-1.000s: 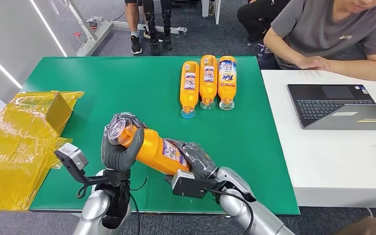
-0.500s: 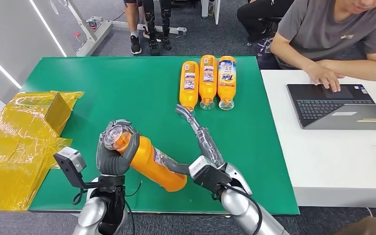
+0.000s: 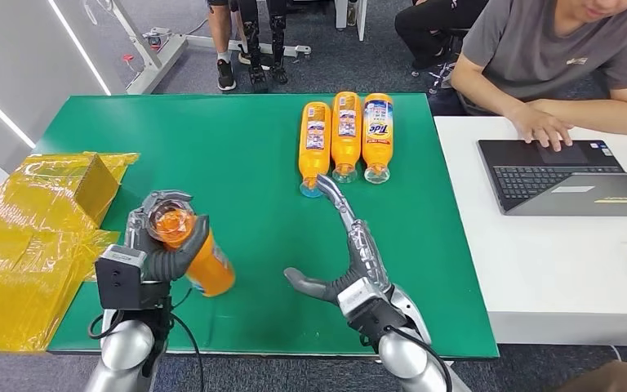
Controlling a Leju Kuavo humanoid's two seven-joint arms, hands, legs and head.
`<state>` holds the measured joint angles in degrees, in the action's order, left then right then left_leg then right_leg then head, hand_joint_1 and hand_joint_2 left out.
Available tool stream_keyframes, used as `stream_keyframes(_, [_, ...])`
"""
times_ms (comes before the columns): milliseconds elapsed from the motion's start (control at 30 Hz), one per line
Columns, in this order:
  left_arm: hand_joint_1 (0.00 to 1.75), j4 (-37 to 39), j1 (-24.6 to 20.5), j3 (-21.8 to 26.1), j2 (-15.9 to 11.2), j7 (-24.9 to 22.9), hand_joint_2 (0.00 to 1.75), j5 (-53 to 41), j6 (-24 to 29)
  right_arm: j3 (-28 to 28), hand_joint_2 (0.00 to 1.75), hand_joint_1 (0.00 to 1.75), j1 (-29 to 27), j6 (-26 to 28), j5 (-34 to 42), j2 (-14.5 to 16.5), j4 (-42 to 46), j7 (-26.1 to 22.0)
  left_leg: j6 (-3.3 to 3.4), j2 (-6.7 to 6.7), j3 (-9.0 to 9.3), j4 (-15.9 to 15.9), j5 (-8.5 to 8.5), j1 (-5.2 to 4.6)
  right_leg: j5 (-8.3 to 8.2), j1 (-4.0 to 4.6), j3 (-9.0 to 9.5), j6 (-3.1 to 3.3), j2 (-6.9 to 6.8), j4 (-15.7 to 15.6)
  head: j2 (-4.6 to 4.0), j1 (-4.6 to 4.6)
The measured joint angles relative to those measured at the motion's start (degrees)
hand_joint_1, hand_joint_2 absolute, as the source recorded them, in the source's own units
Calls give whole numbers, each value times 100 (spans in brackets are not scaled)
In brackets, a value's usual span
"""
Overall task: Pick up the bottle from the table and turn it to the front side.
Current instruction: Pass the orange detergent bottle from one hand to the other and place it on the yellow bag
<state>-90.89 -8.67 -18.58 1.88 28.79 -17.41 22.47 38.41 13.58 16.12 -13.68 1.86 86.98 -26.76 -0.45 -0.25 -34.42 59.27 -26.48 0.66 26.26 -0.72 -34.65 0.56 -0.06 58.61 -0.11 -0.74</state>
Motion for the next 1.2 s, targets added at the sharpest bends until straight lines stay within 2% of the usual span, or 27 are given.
stream_keyframes(133, [175,-78,-184,280,-401,-444,175,-1967,824,-106,175,0,-249,139,-52,-1,224,-43,-1,0,0,-2,0,1,2,1,0,2,-1,1,0,2])
stream_keyframes(200, [175,-86,-307,370,-679,-709,175,-2732,899,-141,175,0,-368,198,-66,-3,345,-61,-1,1,0,-3,1,1,3,2,-1,3,1,1,0,2])
stream_keyframes(300, [175,-63,-448,469,-1071,-907,175,-3392,891,-206,175,0,-507,246,-70,-14,510,-73,-2,1,1,-3,1,0,3,2,0,4,2,1,0,2])
stream_keyframes(433, [175,31,-570,502,-1538,-1121,175,-4227,807,-279,175,0,-641,247,-14,-24,630,-97,-2,2,1,-2,1,0,3,2,0,4,3,1,0,2])
stream_keyframes(600, [175,194,-728,504,-2022,-1227,175,-4538,661,-364,175,0,-775,212,48,-26,690,-141,-2,3,0,-2,1,1,3,2,-1,4,3,0,0,3])
stream_keyframes(700, [175,425,-966,440,-2409,-1182,175,-4753,296,-416,175,0,-844,102,107,-26,727,-166,-2,5,1,-2,2,2,3,2,-3,4,7,1,0,3])
stream_keyframes(800, [175,1000,-1335,229,-2760,-865,175,-4946,-161,-481,175,0,-853,-49,225,-24,740,-207,-4,6,4,-2,3,2,2,2,-2,5,8,2,0,3])
stream_keyframes(967, [175,1987,-1713,-160,-3004,-597,175,-5093,-230,-572,175,0,-854,-102,301,-24,740,-271,-7,22,5,-2,5,2,-2,2,-3,10,21,5,0,3])
stream_keyframes(1200, [175,3317,-2305,-854,-3085,-331,175,-5337,-463,-634,175,0,-780,-177,334,-24,746,-290,-7,22,4,-2,5,0,-3,2,-4,9,21,4,0,4])
